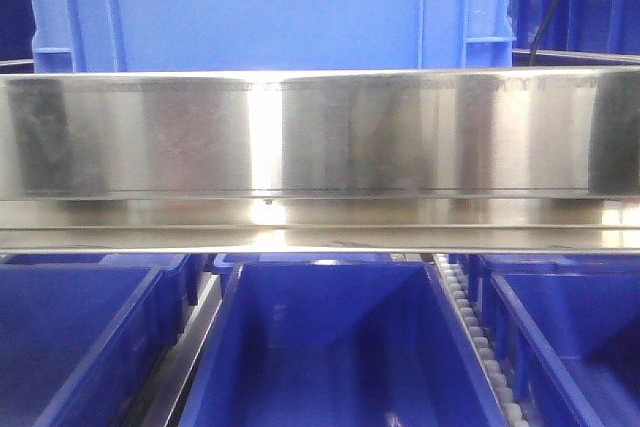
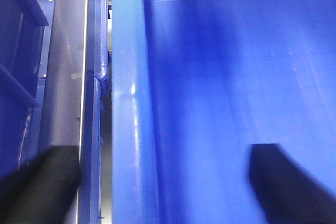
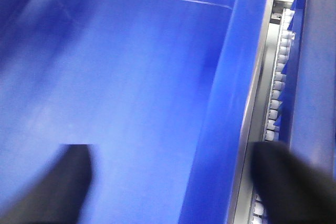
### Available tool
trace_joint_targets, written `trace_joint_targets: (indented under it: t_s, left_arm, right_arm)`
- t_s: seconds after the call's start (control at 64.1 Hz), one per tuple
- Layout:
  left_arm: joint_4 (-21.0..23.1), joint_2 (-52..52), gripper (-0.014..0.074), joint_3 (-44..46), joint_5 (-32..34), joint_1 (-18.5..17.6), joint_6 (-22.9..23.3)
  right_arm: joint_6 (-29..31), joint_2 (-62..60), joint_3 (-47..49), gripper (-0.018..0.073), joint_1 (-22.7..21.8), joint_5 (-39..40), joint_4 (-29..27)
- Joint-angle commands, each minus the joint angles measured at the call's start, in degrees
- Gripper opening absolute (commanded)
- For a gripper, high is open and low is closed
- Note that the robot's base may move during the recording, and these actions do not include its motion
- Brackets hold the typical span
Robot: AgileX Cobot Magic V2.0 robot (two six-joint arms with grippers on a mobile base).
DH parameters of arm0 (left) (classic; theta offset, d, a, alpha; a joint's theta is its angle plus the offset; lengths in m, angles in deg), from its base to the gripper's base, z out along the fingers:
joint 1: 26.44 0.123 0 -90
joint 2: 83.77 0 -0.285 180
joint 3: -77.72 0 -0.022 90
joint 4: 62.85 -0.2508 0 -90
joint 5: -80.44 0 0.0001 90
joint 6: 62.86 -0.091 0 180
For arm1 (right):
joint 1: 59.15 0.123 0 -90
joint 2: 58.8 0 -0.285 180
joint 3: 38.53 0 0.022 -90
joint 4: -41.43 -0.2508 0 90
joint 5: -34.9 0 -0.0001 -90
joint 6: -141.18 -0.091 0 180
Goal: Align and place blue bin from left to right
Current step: 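Close left and right grippers on opposite side walls of the blue bin, then lift the gripped blue bin and pull it off the shelf toward the robot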
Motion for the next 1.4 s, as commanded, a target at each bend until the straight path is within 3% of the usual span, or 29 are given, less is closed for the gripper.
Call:
trace_joint_targets:
  t_s: [0.0,0.172,0.265,0.843,0.999,1.218,1.389]
  left_arm:
    - [-0.11,-0.06,0.0329,0.29,0.46,0.08,-0.16]
    - [-0.23,-0.06,-0.0044,0.29,0.46,0.08,-0.16]
    - [-0.23,-0.06,0.0004,0.29,0.46,0.08,-0.26]
    - [-0.73,-3.81,-0.001,0.39,0.46,-0.02,-0.39]
    - [-2.04,-7.2,-0.001,0.39,0.46,-1.18,-0.39]
    - [-7.32,-11.46,-0.001,0.39,0.46,-4.65,-0.39]
    - [-7.58,-13.95,-0.001,0.39,0.46,-6.53,0.52]
  right_arm:
    - [-0.11,-0.2,0.45,0.0247,0.0,-0.25,0.6]
    - [-0.11,-0.2,0.45,-0.0105,0.0,-1.45,0.6]
    - [-0.11,-0.2,0.45,-0.0066,0.0,-1.65,0.72]
    - [-0.24,-2.45,0.55,-0.0073,0.05,-2.12,2.4]
    - [-0.24,-5.31,0.55,-0.0073,0.05,-2.33,4.17]
    - [-0.24,-9.86,0.55,-0.0073,0.81,-2.43,7.91]
    - [-0.24,-13.05,0.55,-0.0073,1.88,-2.05,9.9]
